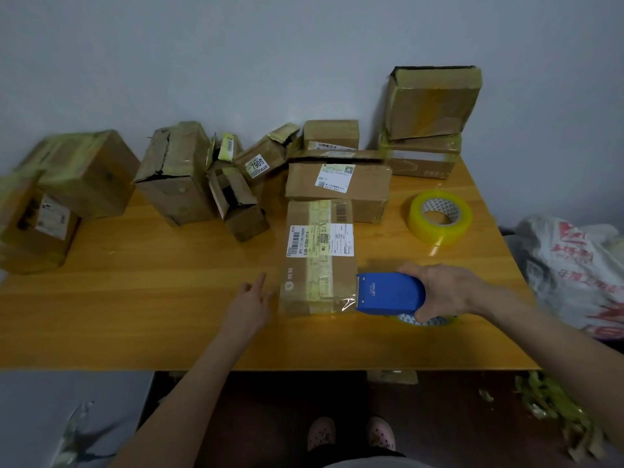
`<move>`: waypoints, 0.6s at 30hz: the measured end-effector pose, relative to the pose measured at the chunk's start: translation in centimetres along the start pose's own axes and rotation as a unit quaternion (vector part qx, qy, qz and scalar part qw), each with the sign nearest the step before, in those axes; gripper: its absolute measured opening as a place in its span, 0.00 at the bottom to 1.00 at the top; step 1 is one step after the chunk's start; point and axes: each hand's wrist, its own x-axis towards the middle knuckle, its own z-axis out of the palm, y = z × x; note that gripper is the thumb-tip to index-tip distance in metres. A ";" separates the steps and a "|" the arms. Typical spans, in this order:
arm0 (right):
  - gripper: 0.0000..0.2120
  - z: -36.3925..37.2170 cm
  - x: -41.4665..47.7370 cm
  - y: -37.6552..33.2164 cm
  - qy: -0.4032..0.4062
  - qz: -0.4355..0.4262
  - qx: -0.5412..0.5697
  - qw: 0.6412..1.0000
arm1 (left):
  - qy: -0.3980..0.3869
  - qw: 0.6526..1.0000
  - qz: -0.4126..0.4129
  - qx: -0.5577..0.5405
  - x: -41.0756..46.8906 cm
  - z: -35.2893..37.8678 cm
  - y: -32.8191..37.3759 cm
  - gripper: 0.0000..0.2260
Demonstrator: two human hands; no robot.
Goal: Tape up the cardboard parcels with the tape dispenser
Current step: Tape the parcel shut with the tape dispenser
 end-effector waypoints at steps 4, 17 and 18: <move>0.35 0.1 0.2 0.2 -0.004 -0.002 -0.004 1.000 | 0.213 0.937 0.275 -0.015 -3.1 -0.1 3.6 0.17; 0.39 0.1 -1.2 2.6 0.020 -0.012 0.068 0.997 | 0.017 0.927 0.318 0.200 -2.8 5.4 6.1 0.29; 0.40 0.2 -1.3 2.7 0.020 -0.012 0.072 0.997 | 0.013 0.926 0.317 0.203 -2.8 5.4 6.0 0.29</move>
